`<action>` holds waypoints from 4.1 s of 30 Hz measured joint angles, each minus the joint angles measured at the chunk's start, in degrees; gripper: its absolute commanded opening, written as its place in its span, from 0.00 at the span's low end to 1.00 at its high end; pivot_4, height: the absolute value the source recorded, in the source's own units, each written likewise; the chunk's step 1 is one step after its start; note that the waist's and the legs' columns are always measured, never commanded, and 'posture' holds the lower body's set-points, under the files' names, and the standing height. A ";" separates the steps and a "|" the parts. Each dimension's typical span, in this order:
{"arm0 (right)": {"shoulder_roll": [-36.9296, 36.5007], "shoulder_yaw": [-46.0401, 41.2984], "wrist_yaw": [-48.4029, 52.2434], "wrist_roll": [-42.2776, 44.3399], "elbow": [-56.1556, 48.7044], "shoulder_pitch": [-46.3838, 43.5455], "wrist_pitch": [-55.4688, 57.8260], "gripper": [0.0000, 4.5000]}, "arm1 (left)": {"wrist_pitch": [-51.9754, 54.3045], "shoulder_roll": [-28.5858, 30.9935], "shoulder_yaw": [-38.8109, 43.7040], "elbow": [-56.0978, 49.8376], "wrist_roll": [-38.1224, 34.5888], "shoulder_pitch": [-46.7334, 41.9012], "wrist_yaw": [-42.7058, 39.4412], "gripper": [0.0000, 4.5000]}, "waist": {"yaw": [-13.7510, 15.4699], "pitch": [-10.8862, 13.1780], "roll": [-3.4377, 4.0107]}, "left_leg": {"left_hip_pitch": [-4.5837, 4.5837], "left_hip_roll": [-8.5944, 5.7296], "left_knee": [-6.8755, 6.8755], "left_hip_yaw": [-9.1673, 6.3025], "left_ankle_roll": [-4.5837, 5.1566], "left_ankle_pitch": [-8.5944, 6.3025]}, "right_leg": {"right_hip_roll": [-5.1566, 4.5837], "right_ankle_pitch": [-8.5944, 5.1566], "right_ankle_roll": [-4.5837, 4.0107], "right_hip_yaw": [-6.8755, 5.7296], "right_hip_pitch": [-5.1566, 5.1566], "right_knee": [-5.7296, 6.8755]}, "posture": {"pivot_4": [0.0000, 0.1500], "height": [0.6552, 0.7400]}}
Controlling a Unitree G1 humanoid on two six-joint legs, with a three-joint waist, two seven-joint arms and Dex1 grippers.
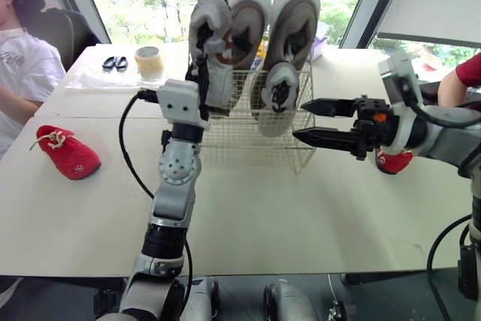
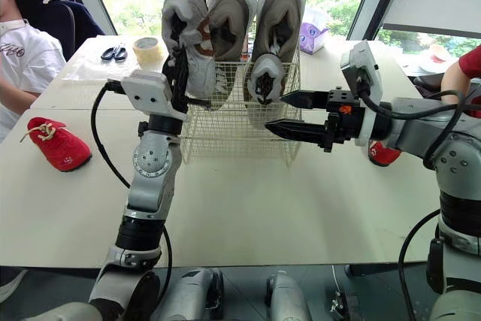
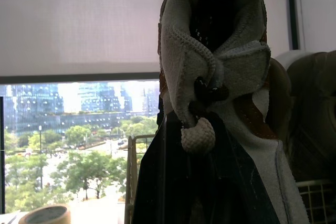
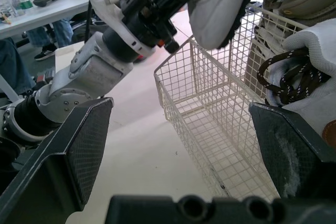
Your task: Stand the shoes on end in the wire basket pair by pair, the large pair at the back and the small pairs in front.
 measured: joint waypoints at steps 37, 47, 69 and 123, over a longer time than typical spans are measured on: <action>1.40 1.84 0.95 -3.44 1.91 1.13 -3.04 1.00 | 29.94 11.28 2.63 -26.59 -17.78 19.18 -11.05 0.77 | -0.18 -0.03 0.07 | 0.01 0.03 -0.03 -0.01 0.03 -0.03 | 0.00 -0.12 -0.23 0.01 0.00 -0.07 | 1.00 0.94; 1.41 0.40 1.41 -9.26 9.61 1.55 -7.16 1.00 | 55.85 23.94 25.36 -32.59 -53.21 7.80 -11.88 0.99 | -0.17 -0.01 0.05 | 0.01 0.00 -0.02 -0.01 0.02 -0.03 | 0.01 -0.03 -0.02 0.00 0.02 -0.09 | 1.00 0.94; 17.18 -19.43 -35.42 -33.27 14.48 26.64 -31.00 1.00 | 54.06 23.43 7.19 -43.83 -73.70 30.90 -4.24 0.99 | -0.13 -0.20 0.41 | 0.51 -0.04 -0.25 0.17 -0.24 0.11 | 0.17 -0.16 -0.26 0.29 0.28 -0.11 | 1.00 0.94; 0.86 13.01 16.32 -42.36 27.23 -31.82 -60.09 0.51 | 59.10 47.35 22.13 -2.01 -105.83 -9.06 -23.97 1.00 | -1.42 0.38 0.66 | 0.87 -0.06 -1.03 0.51 -0.42 0.05 | 0.20 -0.28 -0.01 0.60 0.09 -0.15 | 1.00 0.94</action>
